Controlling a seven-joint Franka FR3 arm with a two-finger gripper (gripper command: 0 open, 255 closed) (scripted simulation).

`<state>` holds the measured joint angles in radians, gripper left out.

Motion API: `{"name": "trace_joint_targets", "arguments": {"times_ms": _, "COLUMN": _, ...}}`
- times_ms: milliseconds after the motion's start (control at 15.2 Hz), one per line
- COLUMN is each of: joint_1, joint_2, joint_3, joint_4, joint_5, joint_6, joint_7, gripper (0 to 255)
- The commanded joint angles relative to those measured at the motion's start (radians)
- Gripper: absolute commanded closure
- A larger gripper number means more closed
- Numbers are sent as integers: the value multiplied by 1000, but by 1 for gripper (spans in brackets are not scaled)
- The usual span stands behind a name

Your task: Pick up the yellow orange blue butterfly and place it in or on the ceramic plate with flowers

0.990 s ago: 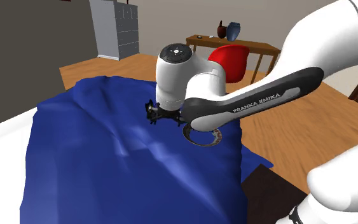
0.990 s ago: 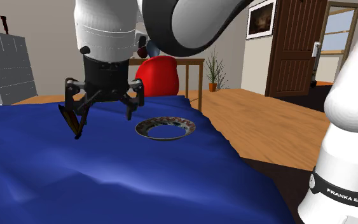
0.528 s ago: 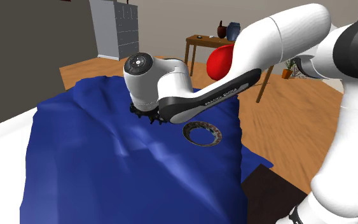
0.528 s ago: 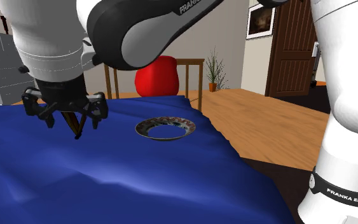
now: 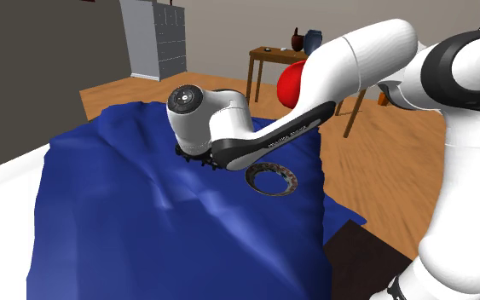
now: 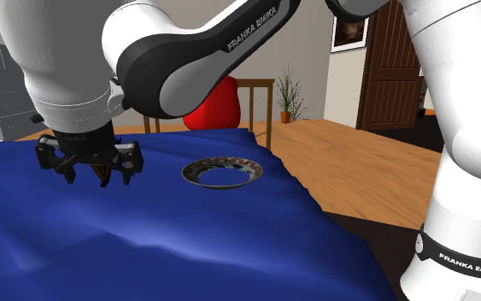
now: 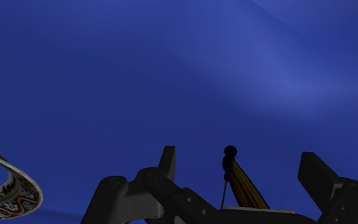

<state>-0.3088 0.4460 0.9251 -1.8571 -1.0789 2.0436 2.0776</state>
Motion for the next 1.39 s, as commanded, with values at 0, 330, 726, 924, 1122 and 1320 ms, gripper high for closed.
{"name": "trace_joint_targets", "arguments": {"times_ms": 0, "joint_1": 0, "joint_2": 3, "joint_3": -2, "joint_4": 0, "joint_5": -4, "joint_6": 3, "joint_7": 2, "gripper": 0}}
{"name": "trace_joint_targets", "arguments": {"times_ms": 330, "joint_1": 0, "joint_2": 3, "joint_3": -2, "joint_4": 0, "joint_5": -4, "joint_6": 3, "joint_7": 1, "gripper": 0}}
{"name": "trace_joint_targets", "arguments": {"times_ms": 726, "joint_1": 0, "joint_2": 3, "joint_3": -2, "joint_4": 0, "joint_5": -4, "joint_6": 3, "joint_7": 1, "gripper": 255}}
{"name": "trace_joint_targets", "arguments": {"times_ms": 924, "joint_1": 0, "joint_2": 3, "joint_3": -2, "joint_4": 0, "joint_5": -4, "joint_6": 3, "joint_7": 1, "gripper": 255}}
{"name": "trace_joint_targets", "arguments": {"times_ms": 1122, "joint_1": -4, "joint_2": -5, "joint_3": 3, "joint_4": 3, "joint_5": 5, "joint_6": -2, "joint_7": -8, "gripper": 255}}
{"name": "trace_joint_targets", "arguments": {"times_ms": 1320, "joint_1": -15, "joint_2": -26, "joint_3": 18, "joint_4": 15, "joint_5": 33, "joint_6": -16, "joint_7": -35, "gripper": 255}}
